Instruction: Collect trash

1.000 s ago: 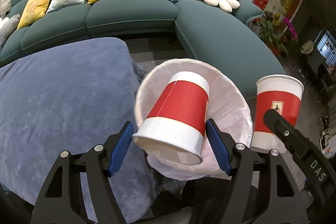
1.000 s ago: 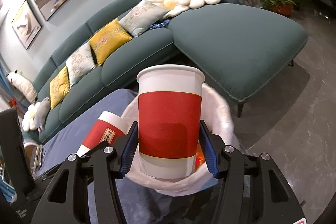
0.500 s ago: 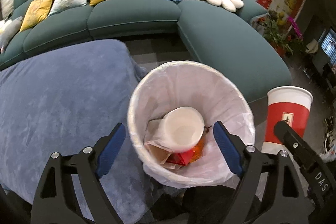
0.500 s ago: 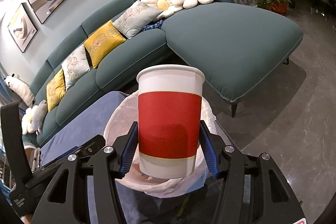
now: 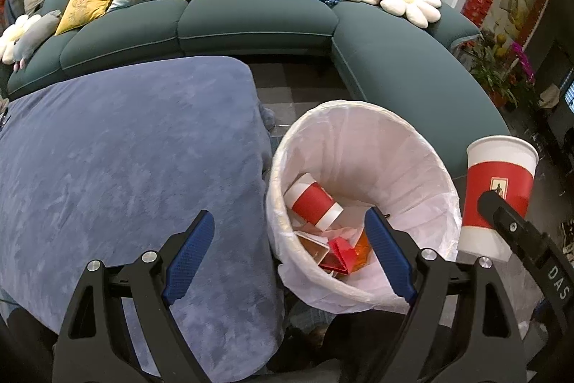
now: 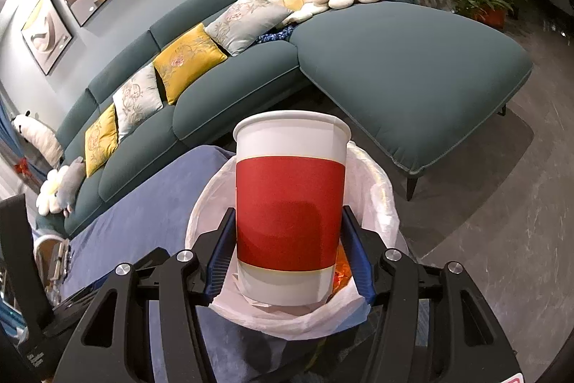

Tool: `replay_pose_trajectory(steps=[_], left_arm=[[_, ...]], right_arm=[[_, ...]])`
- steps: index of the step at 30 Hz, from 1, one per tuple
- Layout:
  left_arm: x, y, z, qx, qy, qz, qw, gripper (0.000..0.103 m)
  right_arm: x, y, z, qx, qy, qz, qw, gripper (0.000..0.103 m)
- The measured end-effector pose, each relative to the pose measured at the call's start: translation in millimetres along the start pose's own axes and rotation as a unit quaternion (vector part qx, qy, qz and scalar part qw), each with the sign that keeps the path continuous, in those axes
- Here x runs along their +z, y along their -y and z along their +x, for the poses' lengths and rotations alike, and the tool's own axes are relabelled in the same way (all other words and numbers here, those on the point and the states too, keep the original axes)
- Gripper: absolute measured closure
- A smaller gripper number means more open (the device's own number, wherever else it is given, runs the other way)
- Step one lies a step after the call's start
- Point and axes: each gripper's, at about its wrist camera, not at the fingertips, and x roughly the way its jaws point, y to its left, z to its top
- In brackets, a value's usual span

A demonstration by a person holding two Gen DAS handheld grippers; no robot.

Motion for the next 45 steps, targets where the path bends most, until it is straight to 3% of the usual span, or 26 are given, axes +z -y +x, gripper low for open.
replay_pose_trajectory(steps=[12, 34, 38, 45], left_arm=[[-7.5, -18.3, -9.7, 0.021, 0.007, -0.007, 0.9997, 0.016], [-17.9, -26.2, -42.1, 0.040, 0.030, 0.000, 0.9987, 0.012], [-23.0, -26.1, -48.6, 0.047, 0.034, 0.003, 0.9983, 0.012], [-33.4, -23.5, -56.1, 0.058, 0.036, 0.007, 0.9976, 0.011]], right_arm=[[4.7, -27.7, 12.5, -0.007, 0.002, -0.038, 0.999, 0.045], [-12.3, -47.9, -32.8, -0.030, 0.012, -0.121, 0.992, 0.041], [-14.9, -46.4, -41.6, -0.035, 0.011, -0.131, 0.991, 0.031], [-22.8, -44.7, -51.3, -0.030, 0.000, -0.153, 0.988, 0.029]])
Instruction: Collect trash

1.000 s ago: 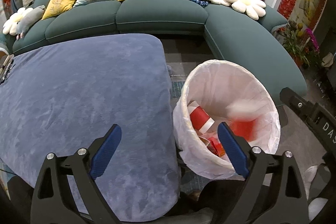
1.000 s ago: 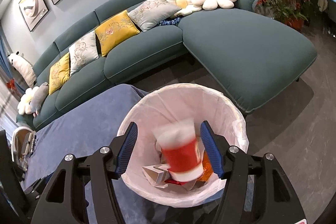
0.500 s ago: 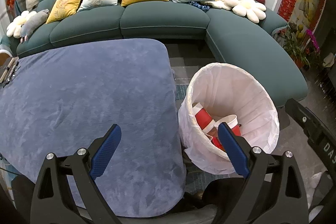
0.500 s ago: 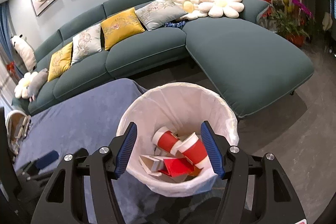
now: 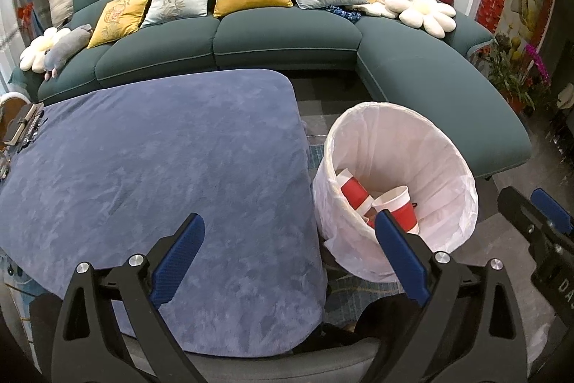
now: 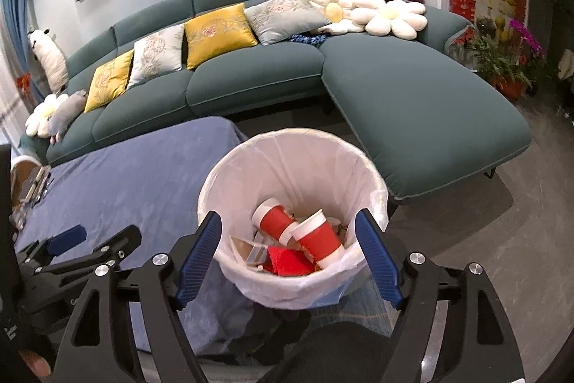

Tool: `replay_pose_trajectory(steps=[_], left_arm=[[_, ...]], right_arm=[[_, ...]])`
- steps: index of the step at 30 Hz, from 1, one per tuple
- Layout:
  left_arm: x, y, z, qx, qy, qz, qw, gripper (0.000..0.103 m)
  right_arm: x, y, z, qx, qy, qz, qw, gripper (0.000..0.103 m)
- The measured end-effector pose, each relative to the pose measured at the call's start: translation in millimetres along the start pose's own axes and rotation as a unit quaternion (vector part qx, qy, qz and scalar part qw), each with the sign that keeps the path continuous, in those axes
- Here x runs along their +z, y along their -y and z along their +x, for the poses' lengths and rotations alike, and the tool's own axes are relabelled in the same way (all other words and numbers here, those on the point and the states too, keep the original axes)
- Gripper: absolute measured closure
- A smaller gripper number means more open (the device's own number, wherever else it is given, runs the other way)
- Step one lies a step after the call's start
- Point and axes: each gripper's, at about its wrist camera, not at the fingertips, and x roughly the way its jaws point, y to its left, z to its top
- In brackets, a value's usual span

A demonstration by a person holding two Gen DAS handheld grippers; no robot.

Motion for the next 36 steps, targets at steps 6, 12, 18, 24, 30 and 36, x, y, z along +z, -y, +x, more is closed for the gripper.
replay_pose_trajectory(steps=[6, 12, 18, 24, 30, 36], left_arm=[[-7.8, 2.2, -6.5, 0.005, 0.000, 0.004, 1.0000, 0.011], [-15.5, 0.1, -8.1, 0.012, -0.002, 0.003, 0.9999, 0.010], [-24.1, -1.9, -8.6, 0.020, -0.004, -0.006, 0.9998, 0.010], [-28.0, 0.8, -9.6, 0.024, -0.001, -0.003, 0.9997, 0.010], [-30.0, 2.6, -8.2, 0.029, -0.003, -0.001, 0.9996, 0.010], [-32.2, 6.8, -6.7, 0.034, -0.001, 0.004, 0.9994, 0.009]], right_arm=[[-13.5, -5.6, -9.4, -0.004, 0.008, -0.027, 1.000, 0.018], [-23.1, -7.0, -11.9, 0.001, 0.009, -0.041, 0.999, 0.006], [-28.6, -7.4, -13.0, 0.000, 0.014, -0.047, 0.999, 0.006], [-33.0, -8.2, -12.1, 0.006, 0.009, -0.058, 0.998, 0.006], [-35.9, -8.4, -11.2, 0.013, 0.004, -0.062, 0.998, 0.006], [-38.2, -4.5, -8.8, 0.015, -0.003, -0.055, 0.998, 0.006]])
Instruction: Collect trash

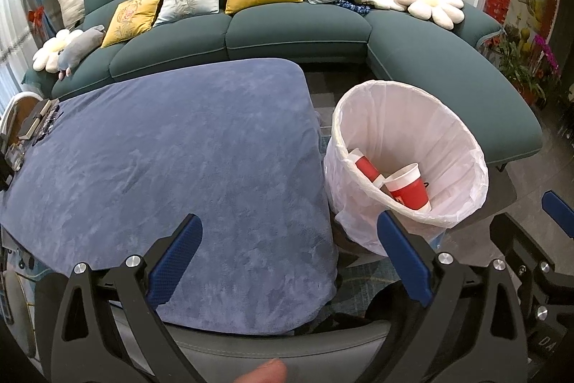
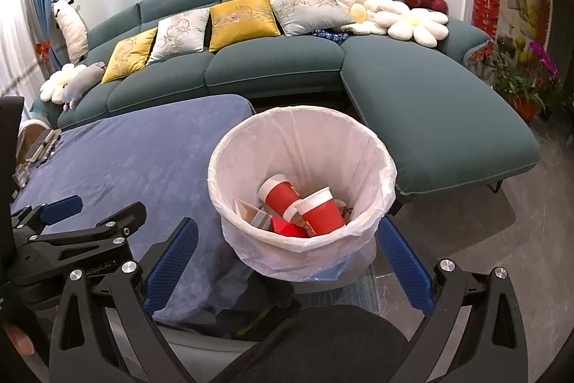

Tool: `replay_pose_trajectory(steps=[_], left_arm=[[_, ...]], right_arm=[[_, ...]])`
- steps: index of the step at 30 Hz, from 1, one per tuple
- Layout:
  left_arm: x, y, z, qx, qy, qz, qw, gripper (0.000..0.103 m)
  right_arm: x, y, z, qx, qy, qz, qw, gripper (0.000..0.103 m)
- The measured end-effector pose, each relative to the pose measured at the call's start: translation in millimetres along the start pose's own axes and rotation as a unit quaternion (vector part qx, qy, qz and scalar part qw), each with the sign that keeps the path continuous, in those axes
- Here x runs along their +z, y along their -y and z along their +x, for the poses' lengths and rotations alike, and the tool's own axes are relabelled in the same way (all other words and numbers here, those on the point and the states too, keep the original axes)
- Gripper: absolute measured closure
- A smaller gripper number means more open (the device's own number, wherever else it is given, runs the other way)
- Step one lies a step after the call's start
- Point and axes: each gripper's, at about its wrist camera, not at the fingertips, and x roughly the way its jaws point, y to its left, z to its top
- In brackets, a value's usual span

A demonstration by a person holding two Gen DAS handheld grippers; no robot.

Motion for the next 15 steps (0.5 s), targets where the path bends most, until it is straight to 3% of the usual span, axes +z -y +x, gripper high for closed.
replay_pose_trajectory(steps=[15], left_arm=[[-2.2, -0.3, 3.5, 0.002, -0.003, -0.011, 0.9999, 0.009]], right_arm=[[-4.2, 2.2, 5.2, -0.015, -0.008, -0.002, 1.000, 0.006]])
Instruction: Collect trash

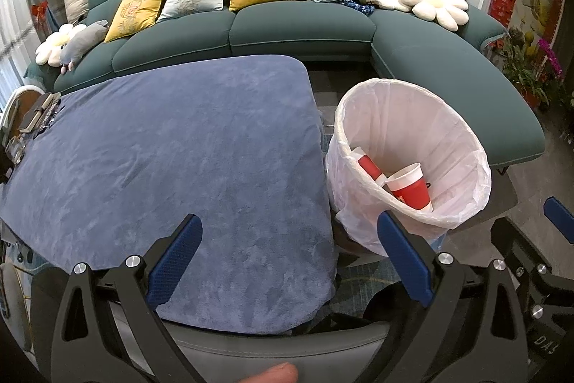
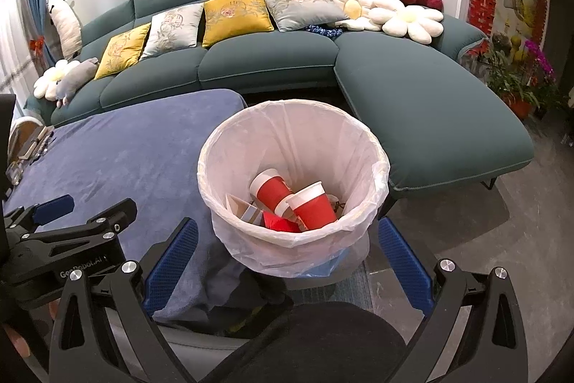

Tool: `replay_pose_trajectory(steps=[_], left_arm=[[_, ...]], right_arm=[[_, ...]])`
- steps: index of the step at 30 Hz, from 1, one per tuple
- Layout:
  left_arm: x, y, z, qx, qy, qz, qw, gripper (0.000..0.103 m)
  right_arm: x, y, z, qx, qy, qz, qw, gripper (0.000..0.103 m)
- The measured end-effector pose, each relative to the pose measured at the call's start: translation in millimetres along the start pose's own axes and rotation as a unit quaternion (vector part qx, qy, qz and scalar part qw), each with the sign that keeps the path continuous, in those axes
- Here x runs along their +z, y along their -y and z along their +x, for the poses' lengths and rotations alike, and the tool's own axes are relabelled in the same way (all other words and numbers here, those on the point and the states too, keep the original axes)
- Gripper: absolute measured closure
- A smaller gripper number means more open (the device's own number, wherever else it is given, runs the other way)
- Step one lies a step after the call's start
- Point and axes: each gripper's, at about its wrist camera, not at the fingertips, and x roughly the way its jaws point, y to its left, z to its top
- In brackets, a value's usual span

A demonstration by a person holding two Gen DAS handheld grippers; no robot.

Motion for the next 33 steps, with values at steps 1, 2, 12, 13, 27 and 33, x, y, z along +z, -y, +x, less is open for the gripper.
replay_pose_trajectory(steps=[1, 2, 12, 13, 27, 33], left_arm=[[-0.2, 0.2, 0.0, 0.000, 0.001, 0.001, 1.0000, 0.009], [-0.1, 0.2, -0.2, 0.000, 0.001, 0.001, 1.0000, 0.009], [-2.1, 0.7, 0.5, 0.003, -0.003, -0.002, 1.0000, 0.009], [-2.1, 0.6, 0.5, 0.003, -0.003, -0.001, 1.0000, 0.009], [-5.1, 5.9, -1.3, 0.009, -0.004, 0.008, 0.9999, 0.009], [-5.5, 3.7, 2.0, 0.016, -0.013, 0.000, 0.9998, 0.010]], right_arm=[[-0.6, -0.3, 0.8, 0.000, -0.001, -0.001, 1.000, 0.006], [-1.0, -0.5, 1.1, -0.001, -0.002, -0.002, 1.000, 0.006], [-4.7, -1.9, 1.6, -0.008, -0.001, -0.005, 1.000, 0.006], [-4.8, -2.0, 1.5, -0.008, -0.001, -0.005, 1.000, 0.006], [-5.3, -2.2, 1.8, -0.009, -0.001, -0.006, 1.000, 0.006], [-6.2, -2.0, 2.5, -0.009, -0.004, -0.005, 1.000, 0.006]])
